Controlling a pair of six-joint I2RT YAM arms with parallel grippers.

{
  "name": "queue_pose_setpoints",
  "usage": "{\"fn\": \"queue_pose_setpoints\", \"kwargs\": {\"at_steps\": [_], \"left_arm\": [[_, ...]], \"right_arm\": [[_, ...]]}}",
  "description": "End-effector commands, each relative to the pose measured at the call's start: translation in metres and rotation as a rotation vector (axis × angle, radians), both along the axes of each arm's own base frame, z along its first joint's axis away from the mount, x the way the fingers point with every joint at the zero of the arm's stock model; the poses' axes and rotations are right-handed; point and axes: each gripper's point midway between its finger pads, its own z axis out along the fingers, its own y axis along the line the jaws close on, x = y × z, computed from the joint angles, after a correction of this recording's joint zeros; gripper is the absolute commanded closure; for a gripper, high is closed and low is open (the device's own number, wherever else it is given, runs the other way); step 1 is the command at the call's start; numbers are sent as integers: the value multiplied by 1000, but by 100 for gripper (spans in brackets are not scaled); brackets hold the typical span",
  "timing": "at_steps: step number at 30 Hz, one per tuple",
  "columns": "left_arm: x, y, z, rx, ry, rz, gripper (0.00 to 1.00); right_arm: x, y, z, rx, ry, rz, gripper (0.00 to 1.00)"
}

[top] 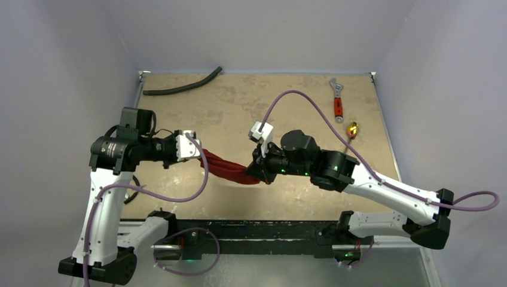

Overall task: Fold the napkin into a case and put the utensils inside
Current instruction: Turn over the upper triangle folded napkin at the center of the board.

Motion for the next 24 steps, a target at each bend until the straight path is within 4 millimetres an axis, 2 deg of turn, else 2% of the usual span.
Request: {"fn": "queue_pose_setpoints", "kwargs": {"at_steps": [1,5,8,10,13,14,17,21,24], "left_arm": [[-29,-7,-2,-56,100,-19,100],[-42,-9,-18,-65,148,-30,100],[-42,-15,-31,-54,229,-46,100],[-39,-17,-49,-25,297,-66,100],[-21,-19,-81,15,404,-71,100],[-10,-20,-91,25,433,-57,100],[46,-23,-117,53,430,47,100],[122,-22,-150,88,423,261,100],[171,-16,-175,135,424,429,100]], "right_arm": [[-11,-15,4,-40,14,24,100],[-30,-19,-9,-59,80,87,100],[-41,-18,-25,-90,144,128,100],[-31,-14,-35,-104,129,113,100],[15,-12,-59,-143,111,21,100],[33,-14,-67,-145,124,-6,100],[89,-21,-91,-143,133,-80,100],[139,-19,-133,-220,153,-115,100],[174,-21,-163,-277,156,-160,100]]}}
